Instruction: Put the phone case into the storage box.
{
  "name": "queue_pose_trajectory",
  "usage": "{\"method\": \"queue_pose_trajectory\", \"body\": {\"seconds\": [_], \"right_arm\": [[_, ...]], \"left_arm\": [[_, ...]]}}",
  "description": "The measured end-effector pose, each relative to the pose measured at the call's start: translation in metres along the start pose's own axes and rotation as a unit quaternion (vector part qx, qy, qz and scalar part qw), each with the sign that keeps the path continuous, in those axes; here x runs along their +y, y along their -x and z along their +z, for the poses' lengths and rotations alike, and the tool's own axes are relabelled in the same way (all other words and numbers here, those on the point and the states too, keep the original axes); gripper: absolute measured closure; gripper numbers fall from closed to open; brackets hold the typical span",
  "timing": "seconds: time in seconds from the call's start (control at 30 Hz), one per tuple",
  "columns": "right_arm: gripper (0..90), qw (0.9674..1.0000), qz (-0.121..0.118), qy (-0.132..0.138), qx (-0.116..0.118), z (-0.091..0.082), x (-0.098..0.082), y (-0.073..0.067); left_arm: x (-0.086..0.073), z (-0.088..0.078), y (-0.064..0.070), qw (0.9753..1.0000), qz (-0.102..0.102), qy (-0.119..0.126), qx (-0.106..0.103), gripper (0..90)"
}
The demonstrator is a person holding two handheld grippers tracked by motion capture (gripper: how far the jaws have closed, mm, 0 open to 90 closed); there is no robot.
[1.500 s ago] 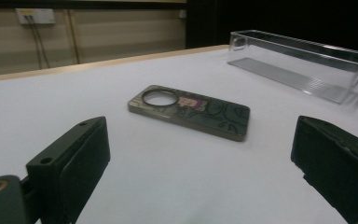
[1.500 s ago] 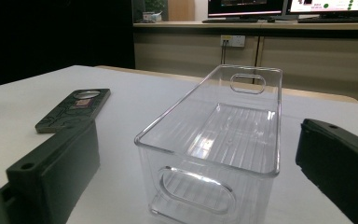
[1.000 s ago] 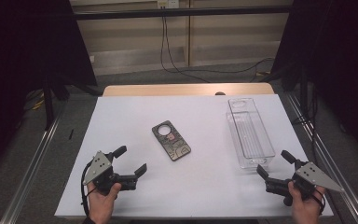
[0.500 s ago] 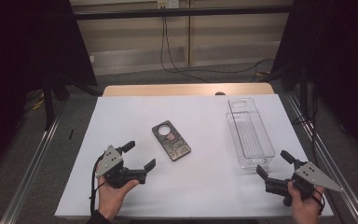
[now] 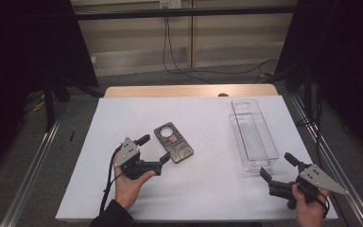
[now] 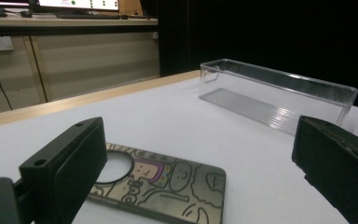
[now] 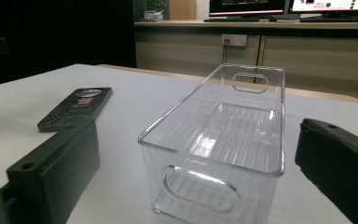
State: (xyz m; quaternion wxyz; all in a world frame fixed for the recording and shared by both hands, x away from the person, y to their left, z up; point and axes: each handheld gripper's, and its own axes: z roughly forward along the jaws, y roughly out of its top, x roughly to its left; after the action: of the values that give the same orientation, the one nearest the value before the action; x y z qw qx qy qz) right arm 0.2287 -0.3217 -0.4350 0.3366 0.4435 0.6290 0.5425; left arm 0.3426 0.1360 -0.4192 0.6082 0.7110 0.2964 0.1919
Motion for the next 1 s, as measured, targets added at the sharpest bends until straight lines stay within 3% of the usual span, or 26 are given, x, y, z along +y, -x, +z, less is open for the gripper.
{"method": "queue_pose_trajectory", "body": {"seconds": [0.4,0.57,0.73,0.93,1.0], "right_arm": [[0.0,1.0000,-0.001,-0.001,0.003,0.001,0.000,-0.002],[0.0,1.0000,-0.003,-0.004,0.004,0.001,0.000,-0.001],[0.0,1.0000,-0.003,-0.006,0.004,0.001,-0.001,-0.001],[0.0,1.0000,-0.002,-0.004,0.002,0.001,-0.001,0.000],[0.0,1.0000,-0.004,-0.004,0.001,0.001,-0.001,0.000]], "left_arm": [[0.009,0.028,0.011,0.9997,0.019,-0.002,-0.016,3.6],[0.015,0.042,0.013,0.9996,0.026,0.004,-0.013,4.7],[0.018,0.053,0.011,0.9997,0.018,0.010,-0.012,4.7],[0.025,0.069,0.012,0.9994,0.028,0.017,-0.013,6.8],[0.027,0.073,0.013,0.9990,0.040,0.015,-0.013,6.9]]}}
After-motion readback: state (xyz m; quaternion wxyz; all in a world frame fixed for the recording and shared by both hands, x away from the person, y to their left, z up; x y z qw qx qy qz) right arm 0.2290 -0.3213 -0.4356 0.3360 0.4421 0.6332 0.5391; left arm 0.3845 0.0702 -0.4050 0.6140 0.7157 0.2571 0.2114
